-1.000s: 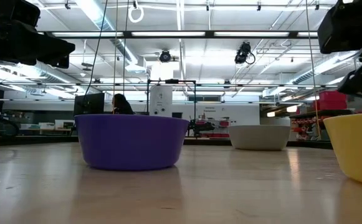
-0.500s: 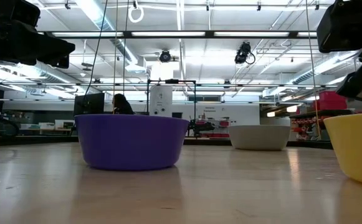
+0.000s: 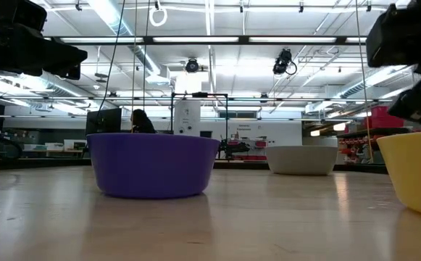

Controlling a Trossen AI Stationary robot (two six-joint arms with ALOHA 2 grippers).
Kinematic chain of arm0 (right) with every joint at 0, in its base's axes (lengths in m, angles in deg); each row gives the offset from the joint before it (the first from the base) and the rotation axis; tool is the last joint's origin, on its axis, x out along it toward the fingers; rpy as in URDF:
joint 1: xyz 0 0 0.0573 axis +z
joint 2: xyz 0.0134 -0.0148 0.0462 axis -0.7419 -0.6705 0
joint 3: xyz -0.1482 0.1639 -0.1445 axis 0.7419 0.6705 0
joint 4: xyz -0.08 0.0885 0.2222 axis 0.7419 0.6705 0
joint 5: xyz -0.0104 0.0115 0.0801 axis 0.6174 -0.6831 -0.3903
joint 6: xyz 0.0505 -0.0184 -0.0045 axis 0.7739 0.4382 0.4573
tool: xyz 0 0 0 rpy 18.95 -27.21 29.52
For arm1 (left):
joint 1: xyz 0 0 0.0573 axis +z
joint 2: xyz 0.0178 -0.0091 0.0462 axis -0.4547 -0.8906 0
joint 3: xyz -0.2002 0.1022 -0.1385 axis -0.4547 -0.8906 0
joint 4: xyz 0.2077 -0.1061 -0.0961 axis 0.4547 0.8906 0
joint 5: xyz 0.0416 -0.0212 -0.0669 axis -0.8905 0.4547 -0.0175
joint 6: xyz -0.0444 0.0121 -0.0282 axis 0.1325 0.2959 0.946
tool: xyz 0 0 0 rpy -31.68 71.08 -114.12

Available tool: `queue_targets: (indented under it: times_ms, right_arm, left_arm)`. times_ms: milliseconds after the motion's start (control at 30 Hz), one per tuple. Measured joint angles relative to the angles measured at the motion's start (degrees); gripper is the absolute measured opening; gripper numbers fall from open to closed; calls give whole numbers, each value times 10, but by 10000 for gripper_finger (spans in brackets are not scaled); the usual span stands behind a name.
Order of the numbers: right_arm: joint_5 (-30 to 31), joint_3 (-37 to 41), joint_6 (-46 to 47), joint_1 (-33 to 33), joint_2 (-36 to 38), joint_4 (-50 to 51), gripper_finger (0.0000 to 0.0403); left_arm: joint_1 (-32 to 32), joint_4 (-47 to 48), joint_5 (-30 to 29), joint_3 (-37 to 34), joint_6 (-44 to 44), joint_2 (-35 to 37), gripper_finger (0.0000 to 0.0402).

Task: Nest bowls inside each other
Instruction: Stack the yellow bowl on top of the gray bowl

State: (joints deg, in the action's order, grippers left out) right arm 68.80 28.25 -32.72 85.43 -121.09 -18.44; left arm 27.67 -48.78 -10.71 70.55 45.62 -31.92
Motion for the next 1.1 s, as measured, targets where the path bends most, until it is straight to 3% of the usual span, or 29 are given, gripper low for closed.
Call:
queue_targets:
  times_ms: [200, 367, 500, 867, 1100]
  right_arm:
    - [-28, 0, -6, 0, -50, -24, 88]
    - [-1, -1, 14, 4, -60, -34, 16]
    - [74, -1, -15, 13, -61, -55, 6]
    - [351, 0, -144, -26, -62, -89, 2]
    - [453, 11, -236, -93, -50, -76, 1]
  left_arm:
    - [0, 0, 0, 0, 3, 0, 93]
    - [0, 0, 0, 0, 3, 0, 93]
    - [0, 0, 0, 0, 5, 0, 93]
    - [0, 0, 0, 0, 11, 0, 93]
    - [0, 0, 0, 0, 18, 0, 93]
